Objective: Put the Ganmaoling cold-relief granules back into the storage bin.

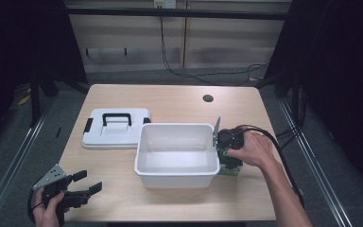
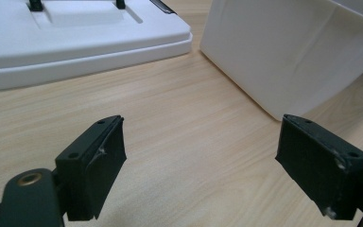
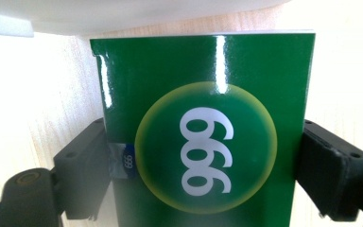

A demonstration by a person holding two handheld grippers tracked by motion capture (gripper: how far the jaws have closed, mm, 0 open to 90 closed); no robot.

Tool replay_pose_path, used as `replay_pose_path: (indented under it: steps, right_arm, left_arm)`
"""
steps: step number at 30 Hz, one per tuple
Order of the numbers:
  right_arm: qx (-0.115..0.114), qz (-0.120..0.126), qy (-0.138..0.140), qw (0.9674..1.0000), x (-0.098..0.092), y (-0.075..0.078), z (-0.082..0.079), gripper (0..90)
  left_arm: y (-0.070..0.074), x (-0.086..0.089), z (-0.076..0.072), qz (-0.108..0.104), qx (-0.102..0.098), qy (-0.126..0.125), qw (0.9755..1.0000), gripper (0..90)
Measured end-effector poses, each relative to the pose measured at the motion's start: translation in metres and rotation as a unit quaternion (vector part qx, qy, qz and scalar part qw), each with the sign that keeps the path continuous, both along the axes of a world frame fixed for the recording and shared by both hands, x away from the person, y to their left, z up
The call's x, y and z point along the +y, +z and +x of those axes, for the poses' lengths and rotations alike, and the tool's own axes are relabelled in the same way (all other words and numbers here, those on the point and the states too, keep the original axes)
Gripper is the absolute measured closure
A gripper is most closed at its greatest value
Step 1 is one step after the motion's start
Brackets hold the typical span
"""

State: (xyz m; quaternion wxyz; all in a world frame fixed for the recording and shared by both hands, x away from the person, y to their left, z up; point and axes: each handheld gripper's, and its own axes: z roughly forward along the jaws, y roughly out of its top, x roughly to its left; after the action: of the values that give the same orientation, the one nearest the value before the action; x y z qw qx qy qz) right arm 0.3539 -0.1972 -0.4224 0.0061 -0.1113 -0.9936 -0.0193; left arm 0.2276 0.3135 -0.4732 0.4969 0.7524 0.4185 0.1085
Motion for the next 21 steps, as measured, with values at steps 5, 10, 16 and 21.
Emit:
replay_pose_path:
  steps: [5, 10, 16, 21]
  right_arm:
    - [0.002, -0.003, 0.001, 1.0000, -0.001, 0.002, -0.002, 16.0]
    - [0.009, -0.001, 0.004, 0.9999, -0.002, 0.004, -0.003, 16.2]
    - [0.002, 0.002, 0.000, 1.0000, -0.011, 0.014, -0.006, 16.2]
    - [0.002, -0.004, -0.003, 1.0000, -0.020, 0.020, -0.009, 16.2]
  left_arm:
    - [0.000, 0.000, 0.000, 0.000, 0.000, 0.000, 1.0000, 15.8]
    - [0.000, 0.000, 0.000, 0.000, 0.000, 0.001, 1.0000, 15.9]
    - [0.000, 0.000, 0.000, 0.000, -0.002, 0.000, 1.0000, 15.8]
    - [0.000, 0.000, 0.000, 0.000, -0.002, 0.000, 1.0000, 15.9]
